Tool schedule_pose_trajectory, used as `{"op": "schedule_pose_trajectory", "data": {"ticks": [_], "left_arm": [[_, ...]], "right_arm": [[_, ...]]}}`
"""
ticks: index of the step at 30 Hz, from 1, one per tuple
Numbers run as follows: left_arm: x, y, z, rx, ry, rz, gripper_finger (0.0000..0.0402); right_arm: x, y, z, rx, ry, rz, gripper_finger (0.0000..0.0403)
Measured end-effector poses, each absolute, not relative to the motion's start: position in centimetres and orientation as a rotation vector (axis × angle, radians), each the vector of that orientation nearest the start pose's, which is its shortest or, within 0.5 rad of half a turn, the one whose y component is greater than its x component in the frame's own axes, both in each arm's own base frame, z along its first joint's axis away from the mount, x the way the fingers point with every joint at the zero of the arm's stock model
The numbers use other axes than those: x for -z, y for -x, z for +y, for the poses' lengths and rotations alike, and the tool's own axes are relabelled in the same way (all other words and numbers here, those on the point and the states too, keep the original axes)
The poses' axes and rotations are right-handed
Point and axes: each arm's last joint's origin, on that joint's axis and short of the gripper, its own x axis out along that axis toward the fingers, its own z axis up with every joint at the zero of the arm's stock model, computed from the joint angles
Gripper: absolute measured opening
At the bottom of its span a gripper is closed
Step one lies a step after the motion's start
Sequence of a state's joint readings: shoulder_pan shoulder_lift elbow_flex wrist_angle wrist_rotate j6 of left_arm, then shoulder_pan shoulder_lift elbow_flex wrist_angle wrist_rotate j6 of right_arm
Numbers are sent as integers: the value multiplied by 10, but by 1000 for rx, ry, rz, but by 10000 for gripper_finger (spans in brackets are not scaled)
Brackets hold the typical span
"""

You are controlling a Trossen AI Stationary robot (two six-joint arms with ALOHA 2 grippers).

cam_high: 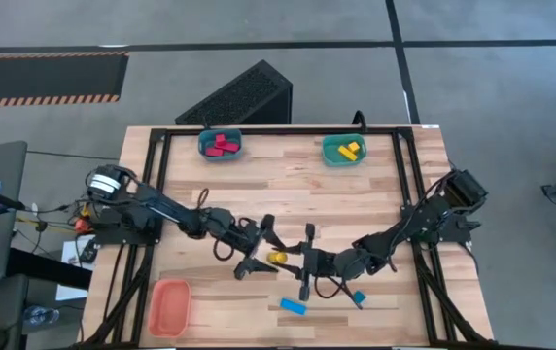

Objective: Sort & place blocks by color
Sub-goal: Put the yellow block into the green bin

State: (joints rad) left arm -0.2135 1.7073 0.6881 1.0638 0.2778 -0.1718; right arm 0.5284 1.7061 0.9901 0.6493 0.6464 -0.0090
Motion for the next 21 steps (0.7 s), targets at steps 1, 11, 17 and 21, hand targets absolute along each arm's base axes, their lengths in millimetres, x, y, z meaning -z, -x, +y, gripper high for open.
{"op": "schedule_pose_trajectory", "data": {"ticks": [1, 11, 17, 21], "left_arm": [[-192, -324, -79, 527, 167, -7, 265], [-191, -330, -77, 586, 133, 10, 92], [-191, -332, -72, 546, 134, 10, 93], [-183, -336, -58, 350, 79, 93, 93]], "right_arm": [[-243, -328, 173, 115, 47, 58, 123], [-242, -316, 193, 78, 109, 64, 125], [-242, -315, 193, 97, 98, 67, 172], [-240, -312, 189, 323, 126, 87, 215]]}}
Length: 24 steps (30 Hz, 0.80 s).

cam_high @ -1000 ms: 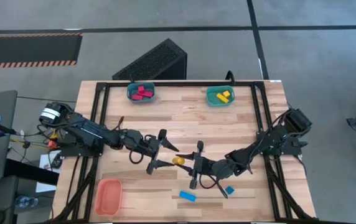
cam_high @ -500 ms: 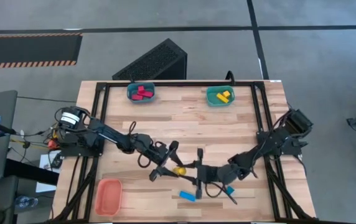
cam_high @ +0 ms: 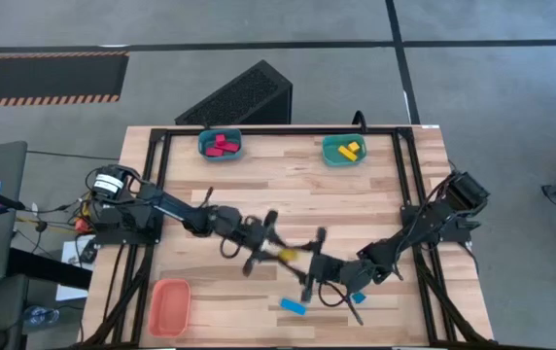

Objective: Sort & place blocks by color
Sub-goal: Put the yellow block into the green bin

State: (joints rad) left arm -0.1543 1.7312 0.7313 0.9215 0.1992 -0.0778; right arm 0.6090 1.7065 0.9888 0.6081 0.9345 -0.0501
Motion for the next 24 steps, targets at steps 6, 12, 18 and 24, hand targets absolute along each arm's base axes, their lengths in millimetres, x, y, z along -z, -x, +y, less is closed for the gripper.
{"op": "schedule_pose_trajectory", "data": {"ticks": [6, 12, 18, 24], "left_arm": [[-168, -362, -19, 65, 76, 275, 93], [-174, -401, 36, -53, 93, 389, 93], [-186, -438, 86, -95, 80, 453, 93], [-201, -479, 141, -94, 43, 496, 93]], "right_arm": [[-238, -280, 192, 862, 321, 154, 231], [-236, -253, 188, 799, 239, 132, 209], [-207, -219, 142, 835, 16, 275, 185], [-170, -189, 105, 998, -88, 256, 170]]}}
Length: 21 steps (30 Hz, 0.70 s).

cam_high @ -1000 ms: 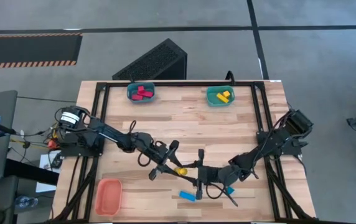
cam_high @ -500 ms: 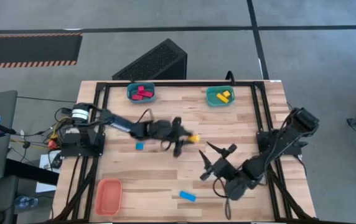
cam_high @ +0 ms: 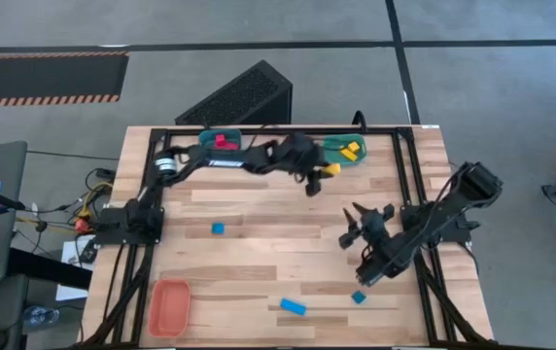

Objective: Sort & place blocks by color
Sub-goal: Put the yellow block into the green bin

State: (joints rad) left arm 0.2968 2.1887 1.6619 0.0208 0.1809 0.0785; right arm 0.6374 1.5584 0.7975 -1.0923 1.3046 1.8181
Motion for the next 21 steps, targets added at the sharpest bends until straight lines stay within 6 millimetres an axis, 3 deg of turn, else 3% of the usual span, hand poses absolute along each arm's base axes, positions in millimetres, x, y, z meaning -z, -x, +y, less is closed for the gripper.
{"op": "schedule_pose_trajectory", "data": {"ticks": [3, 8, 13, 21], "left_arm": [[-192, -500, 166, -136, 105, 513, 101], [-178, -526, 198, -195, 176, 481, 134], [-178, -537, 219, -239, 220, 480, 132], [-176, -535, 230, -341, 189, 497, 152]], "right_arm": [[-153, -178, 88, 1074, -140, 261, 166], [-143, -171, 72, 1188, -166, 396, 164], [-150, -167, 59, 1242, -47, 480, 163], [-171, -152, 35, 1299, -22, 484, 157]]}}
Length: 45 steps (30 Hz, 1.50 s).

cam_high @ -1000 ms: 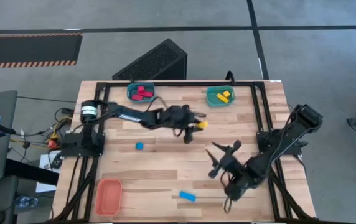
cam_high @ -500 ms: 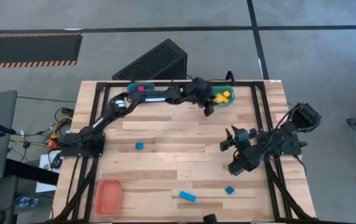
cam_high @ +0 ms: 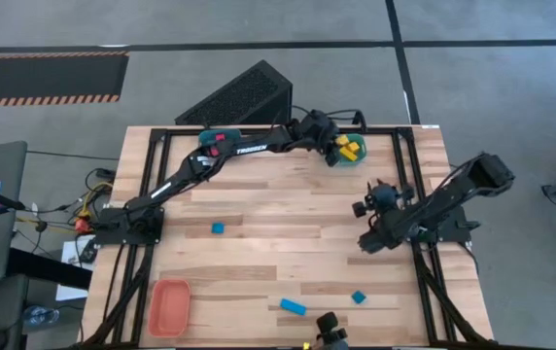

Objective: Sort & place blocks by color
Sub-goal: Put the yellow block into the green bin, then put the top blue block into the orange bin

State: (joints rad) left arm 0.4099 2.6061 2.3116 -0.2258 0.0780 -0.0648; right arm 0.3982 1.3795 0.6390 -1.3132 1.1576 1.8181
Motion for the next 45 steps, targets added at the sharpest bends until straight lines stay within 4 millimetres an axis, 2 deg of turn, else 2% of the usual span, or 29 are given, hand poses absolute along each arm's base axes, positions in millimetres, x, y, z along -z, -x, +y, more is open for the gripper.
{"op": "schedule_pose_trajectory", "data": {"ticks": [6, 10, 14, 19, 24, 26, 29, 35, 41, 45], "left_arm": [[-176, -535, 230, -328, 199, 498, 181], [-177, -535, 228, -265, 208, 501, 195], [-191, -531, 222, -143, 194, 521, 200], [-221, -524, 204, -124, 117, 562, 186], [-229, -511, 181, -74, 84, 543, 158], [-233, -499, 172, -69, 71, 483, 147], [-231, -469, 158, -88, 93, 368, 132], [-223, -388, 130, -160, 75, 102, 117], [-216, -330, 90, -97, 47, -63, 116], [-218, -303, 63, -14, -9, -90, 116]], "right_arm": [[-178, -137, 25, 1245, -148, 462, 128], [-184, -133, 24, 1177, -228, 413, 109], [-189, -141, 27, 1097, -272, 376, 104], [-195, -158, 34, 992, -286, 346, 103], [-198, -166, 39, 897, -324, 376, 103], [-199, -166, 39, 861, -351, 402, 103], [-201, -164, 41, 815, -392, 431, 103], [-200, -165, 47, 769, -510, 438, 103], [-204, -190, 68, 582, -446, 364, 103], [-205, -209, 85, 344, -403, 373, 103]]}}
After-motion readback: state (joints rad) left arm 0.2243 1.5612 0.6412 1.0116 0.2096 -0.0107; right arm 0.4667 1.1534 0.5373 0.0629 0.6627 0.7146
